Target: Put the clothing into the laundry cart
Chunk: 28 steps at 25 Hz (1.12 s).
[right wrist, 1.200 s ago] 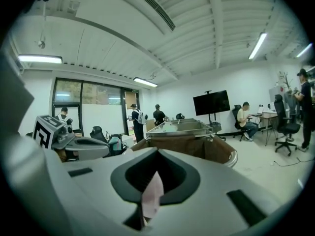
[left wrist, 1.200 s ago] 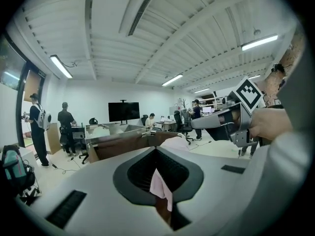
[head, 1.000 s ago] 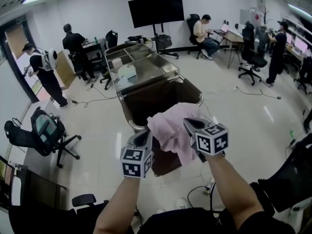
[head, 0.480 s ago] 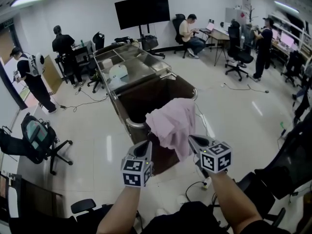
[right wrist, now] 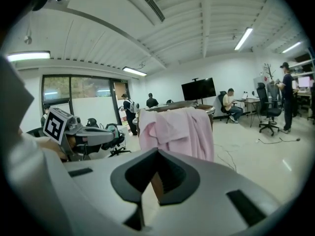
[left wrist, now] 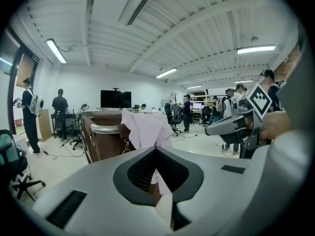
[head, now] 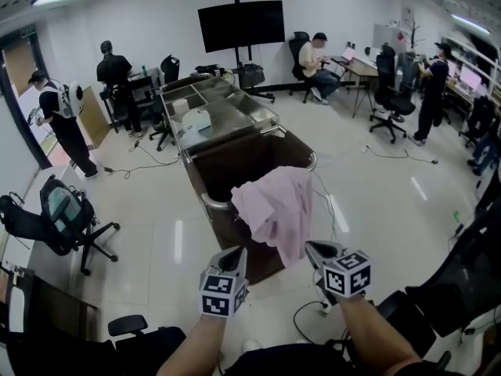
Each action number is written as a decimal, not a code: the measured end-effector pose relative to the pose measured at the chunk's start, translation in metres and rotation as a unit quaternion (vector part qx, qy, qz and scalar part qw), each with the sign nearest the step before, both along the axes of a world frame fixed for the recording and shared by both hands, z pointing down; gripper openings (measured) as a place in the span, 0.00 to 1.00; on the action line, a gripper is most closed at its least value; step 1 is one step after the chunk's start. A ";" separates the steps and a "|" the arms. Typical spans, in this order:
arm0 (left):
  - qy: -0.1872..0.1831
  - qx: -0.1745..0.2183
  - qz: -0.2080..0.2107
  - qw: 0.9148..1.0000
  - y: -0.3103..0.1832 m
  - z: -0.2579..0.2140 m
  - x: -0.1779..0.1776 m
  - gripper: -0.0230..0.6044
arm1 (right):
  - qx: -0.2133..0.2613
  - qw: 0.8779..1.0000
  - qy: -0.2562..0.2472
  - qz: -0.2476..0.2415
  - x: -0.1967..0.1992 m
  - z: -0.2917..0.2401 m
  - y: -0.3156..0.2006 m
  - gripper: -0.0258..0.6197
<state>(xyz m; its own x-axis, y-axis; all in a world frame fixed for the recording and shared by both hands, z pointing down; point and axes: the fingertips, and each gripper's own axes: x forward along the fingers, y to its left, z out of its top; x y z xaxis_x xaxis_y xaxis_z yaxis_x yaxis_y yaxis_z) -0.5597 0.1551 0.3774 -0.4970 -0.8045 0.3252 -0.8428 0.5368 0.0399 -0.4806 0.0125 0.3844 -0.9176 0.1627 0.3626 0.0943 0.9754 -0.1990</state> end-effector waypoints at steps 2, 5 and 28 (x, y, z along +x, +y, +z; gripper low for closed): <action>0.005 -0.003 -0.007 1.000 -0.002 0.004 0.008 0.04 | 0.006 1.000 0.002 -0.015 0.005 0.001 0.001 0.04; 0.006 -0.007 -0.016 1.000 -0.006 0.012 0.022 0.04 | 0.005 1.000 0.008 -0.028 0.013 0.007 -0.002 0.04; 0.011 -0.023 -0.033 0.999 -0.011 0.023 0.043 0.04 | -0.018 0.998 0.006 -0.051 0.021 0.016 -0.006 0.04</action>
<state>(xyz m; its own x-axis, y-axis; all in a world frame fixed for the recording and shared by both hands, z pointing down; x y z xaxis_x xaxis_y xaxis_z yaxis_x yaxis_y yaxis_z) -0.5171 0.1446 0.4008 -0.5409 -0.7540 0.3727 -0.8046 0.5929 0.0318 -0.4593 0.0065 0.4007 -0.8909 0.2691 0.3658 0.1908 0.9528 -0.2362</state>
